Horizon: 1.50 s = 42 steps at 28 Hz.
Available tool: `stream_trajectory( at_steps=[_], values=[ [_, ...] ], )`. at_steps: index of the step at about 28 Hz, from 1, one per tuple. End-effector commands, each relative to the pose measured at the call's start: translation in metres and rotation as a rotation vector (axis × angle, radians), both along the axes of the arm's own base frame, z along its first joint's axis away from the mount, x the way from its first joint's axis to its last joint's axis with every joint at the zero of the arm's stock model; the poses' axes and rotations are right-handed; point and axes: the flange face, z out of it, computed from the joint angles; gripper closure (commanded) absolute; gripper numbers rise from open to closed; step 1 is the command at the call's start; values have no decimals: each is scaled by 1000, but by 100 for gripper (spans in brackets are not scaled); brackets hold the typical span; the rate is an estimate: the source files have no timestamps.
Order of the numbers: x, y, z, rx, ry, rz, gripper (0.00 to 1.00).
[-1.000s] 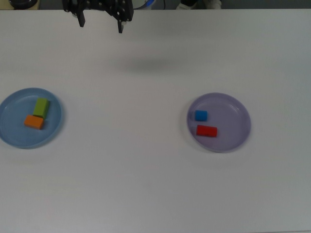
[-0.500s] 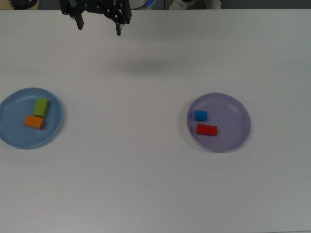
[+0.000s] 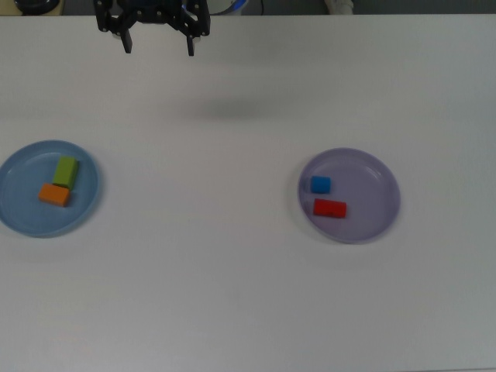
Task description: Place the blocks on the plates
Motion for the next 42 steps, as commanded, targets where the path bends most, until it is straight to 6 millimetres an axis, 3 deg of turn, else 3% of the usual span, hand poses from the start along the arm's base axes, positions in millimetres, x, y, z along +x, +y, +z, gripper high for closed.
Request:
stream_trajectory(
  at_steps=[1, 11, 23, 42],
  values=[
    [9, 1, 3, 19, -25, 32, 0],
    [6, -16, 37, 14, -57, -10, 0],
    [6, -15, 45, -15, -58, -4, 0],
    [7, -8, 39, -7, -44, -49, 0]
  ],
)
